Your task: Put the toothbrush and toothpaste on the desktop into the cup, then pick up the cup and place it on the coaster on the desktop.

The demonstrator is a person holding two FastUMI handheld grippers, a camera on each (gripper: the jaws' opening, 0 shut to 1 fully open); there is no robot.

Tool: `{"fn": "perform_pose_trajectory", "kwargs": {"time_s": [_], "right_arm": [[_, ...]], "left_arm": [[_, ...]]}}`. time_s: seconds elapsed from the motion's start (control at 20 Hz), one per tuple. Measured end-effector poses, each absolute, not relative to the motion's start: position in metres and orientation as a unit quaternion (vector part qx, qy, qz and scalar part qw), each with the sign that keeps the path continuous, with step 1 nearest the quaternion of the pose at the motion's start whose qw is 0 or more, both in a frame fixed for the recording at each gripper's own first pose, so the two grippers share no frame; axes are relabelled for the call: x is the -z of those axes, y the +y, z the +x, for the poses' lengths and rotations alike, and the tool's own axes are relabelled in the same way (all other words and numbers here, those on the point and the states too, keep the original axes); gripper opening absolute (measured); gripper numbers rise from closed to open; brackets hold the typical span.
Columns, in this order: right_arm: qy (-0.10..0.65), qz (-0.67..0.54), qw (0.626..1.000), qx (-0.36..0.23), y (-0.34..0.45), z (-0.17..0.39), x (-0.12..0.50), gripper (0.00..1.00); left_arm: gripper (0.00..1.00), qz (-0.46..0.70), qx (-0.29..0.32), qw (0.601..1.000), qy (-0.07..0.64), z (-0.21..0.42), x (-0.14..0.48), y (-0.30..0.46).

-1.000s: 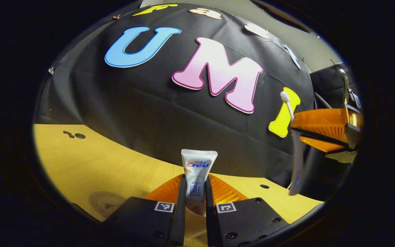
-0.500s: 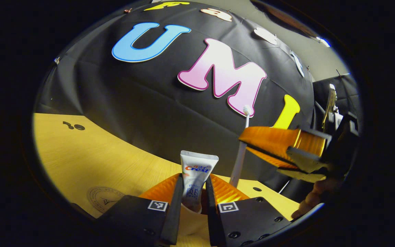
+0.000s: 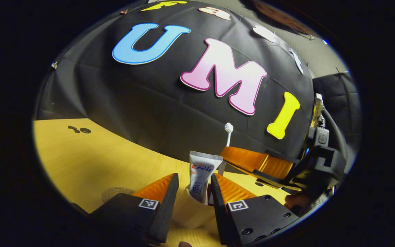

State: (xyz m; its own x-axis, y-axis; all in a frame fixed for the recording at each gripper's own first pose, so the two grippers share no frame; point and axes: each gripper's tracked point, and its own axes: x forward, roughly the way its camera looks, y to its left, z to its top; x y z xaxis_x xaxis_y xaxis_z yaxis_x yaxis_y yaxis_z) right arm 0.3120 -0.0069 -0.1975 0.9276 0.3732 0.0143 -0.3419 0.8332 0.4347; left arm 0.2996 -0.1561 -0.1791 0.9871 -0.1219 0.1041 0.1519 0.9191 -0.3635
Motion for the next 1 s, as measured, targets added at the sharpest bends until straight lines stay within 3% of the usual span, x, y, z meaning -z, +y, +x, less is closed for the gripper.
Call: {"fn": "perform_pose_trajectory", "kwargs": {"time_s": [0.25, 0.65, 0.85, 1.0], "right_arm": [[0.057, 0.205, 0.961, -0.179, -0.005, 0.303, 0.22, 0.05], [0.086, 0.171, 0.965, -0.177, -0.006, 0.288, 0.234, 0.09], [0.095, 0.152, 0.967, -0.181, -0.009, 0.276, 0.237, 0.2], [0.109, 0.137, 0.967, -0.186, -0.016, 0.258, 0.233, 0.34]], "left_arm": [[0.64, -0.183, 0.078, 0.979, -0.033, 0.273, 0.177, -0.154], [0.65, -0.179, 0.045, 0.983, 0.0, 0.239, 0.202, -0.129], [0.65, -0.171, 0.026, 0.985, 0.006, 0.224, 0.21, -0.113], [0.64, -0.155, 0.013, 0.988, 0.01, 0.214, 0.213, -0.1]]}}
